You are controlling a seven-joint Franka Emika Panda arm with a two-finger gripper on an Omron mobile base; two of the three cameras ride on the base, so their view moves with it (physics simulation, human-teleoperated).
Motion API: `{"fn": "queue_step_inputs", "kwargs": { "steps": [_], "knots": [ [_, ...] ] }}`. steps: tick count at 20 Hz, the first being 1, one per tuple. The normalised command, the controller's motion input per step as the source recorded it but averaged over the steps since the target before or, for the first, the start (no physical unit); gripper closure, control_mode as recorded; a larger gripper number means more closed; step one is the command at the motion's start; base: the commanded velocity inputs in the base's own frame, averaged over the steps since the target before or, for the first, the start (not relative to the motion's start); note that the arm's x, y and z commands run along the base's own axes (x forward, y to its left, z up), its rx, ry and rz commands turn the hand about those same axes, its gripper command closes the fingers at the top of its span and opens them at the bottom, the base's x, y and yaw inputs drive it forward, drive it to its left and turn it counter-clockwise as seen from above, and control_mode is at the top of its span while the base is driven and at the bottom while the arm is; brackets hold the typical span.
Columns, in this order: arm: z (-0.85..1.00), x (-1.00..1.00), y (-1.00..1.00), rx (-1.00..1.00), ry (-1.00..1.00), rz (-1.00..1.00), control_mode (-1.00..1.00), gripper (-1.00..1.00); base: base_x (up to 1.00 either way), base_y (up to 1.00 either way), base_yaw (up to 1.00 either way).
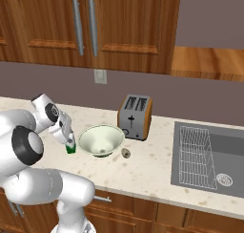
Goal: Gather the eggs and milk located in the vicinity of the sink area and place them right next to the bowl.
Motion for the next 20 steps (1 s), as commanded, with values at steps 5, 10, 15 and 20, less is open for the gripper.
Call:
{"fn": "queue_step_inputs", "kwargs": {
  "steps": [5,10,15,20],
  "knots": [
    [-0.05,0.0,0.0,0.0,0.0,0.0,-1.0,-1.0,0.0,0.0,0.0],
    [0.0,0.0,0.0,0.0,0.0,-0.02,-1.0,-1.0,0.0,0.0,0.0],
    [0.03,-0.02,0.0,0.0,0.0,0.0,-1.0,-1.0,0.0,0.0,0.0],
    [0.2,0.0,0.0,0.0,-0.01,0.0,-1.0,-1.0,0.0,0.0,0.0]
  ]
}}
